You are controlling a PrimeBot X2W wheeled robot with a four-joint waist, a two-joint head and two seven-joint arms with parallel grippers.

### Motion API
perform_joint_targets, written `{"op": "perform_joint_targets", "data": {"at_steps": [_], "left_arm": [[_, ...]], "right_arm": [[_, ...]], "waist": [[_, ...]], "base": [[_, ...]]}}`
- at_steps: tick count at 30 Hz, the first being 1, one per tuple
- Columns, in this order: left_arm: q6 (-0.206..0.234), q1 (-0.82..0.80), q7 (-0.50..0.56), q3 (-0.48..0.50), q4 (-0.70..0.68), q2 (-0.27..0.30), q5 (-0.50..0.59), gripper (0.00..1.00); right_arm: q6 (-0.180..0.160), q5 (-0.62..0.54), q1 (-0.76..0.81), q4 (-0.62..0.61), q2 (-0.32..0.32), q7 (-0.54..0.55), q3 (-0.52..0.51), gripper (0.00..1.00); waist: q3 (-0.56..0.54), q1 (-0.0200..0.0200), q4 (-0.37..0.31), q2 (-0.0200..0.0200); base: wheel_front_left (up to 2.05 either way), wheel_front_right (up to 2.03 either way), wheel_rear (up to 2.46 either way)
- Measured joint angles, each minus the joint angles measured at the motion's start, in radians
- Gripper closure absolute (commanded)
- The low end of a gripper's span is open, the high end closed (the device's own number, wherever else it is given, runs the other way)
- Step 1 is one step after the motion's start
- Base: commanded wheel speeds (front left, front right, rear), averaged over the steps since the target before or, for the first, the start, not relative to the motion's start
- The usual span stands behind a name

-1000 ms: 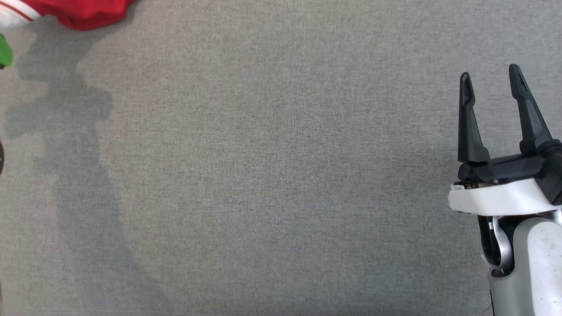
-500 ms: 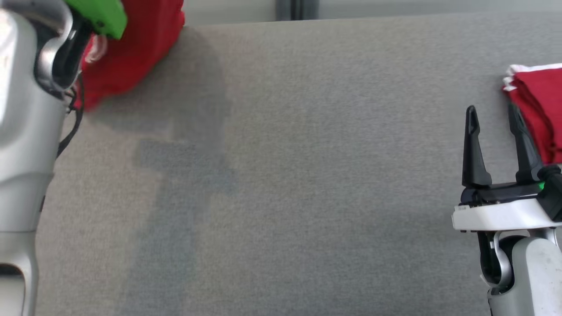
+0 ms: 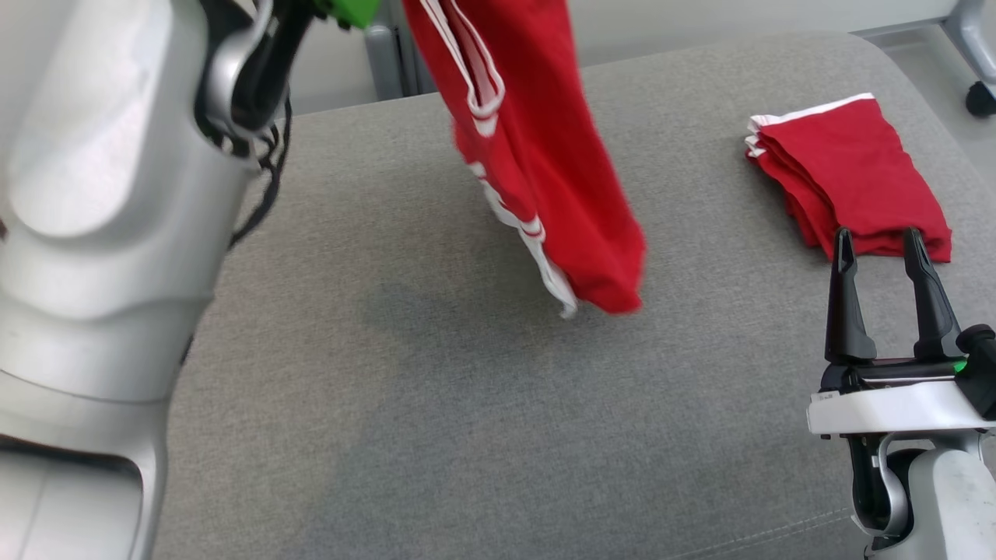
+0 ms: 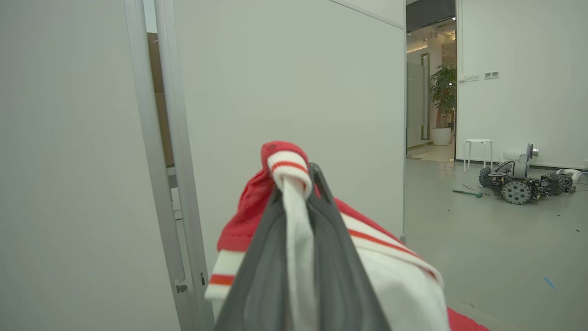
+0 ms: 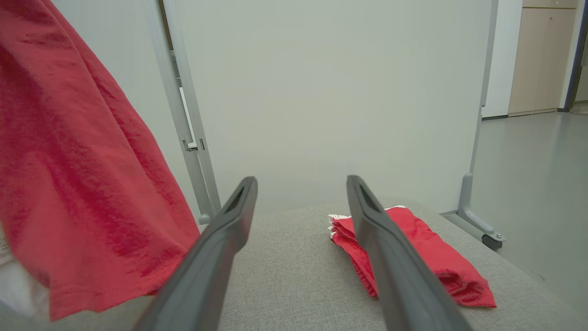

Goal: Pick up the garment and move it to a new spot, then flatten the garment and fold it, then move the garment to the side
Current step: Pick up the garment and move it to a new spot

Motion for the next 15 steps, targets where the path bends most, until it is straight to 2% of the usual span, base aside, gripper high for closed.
{"op": "perform_joint_targets", "data": {"at_steps": [5, 11, 15], "left_arm": [[0.044, 0.175, -0.015, -0.001, 0.088, -0.002, -0.027, 1.0], [0.091, 0.386, -0.095, 0.024, 0.271, 0.056, -0.038, 1.0], [0.116, 0.451, -0.149, 0.046, 0.367, 0.076, -0.046, 1.0]], "right_arm": [[0.0, 0.015, -0.002, 0.019, 0.0, -0.004, 0.007, 0.0], [0.0, 0.019, -0.03, 0.037, 0.0, -0.007, 0.021, 0.0], [0.0, 0.019, -0.036, 0.041, 0.0, -0.007, 0.023, 0.0]], "waist": [[0.018, 0.0, -0.015, 0.0], [0.056, 0.0, -0.007, -0.0001], [0.072, 0.0, 0.002, -0.0001]], "base": [[0.0, 0.0, 0.0], [0.0, 0.0, 0.0], [0.0, 0.0, 0.0]]}}
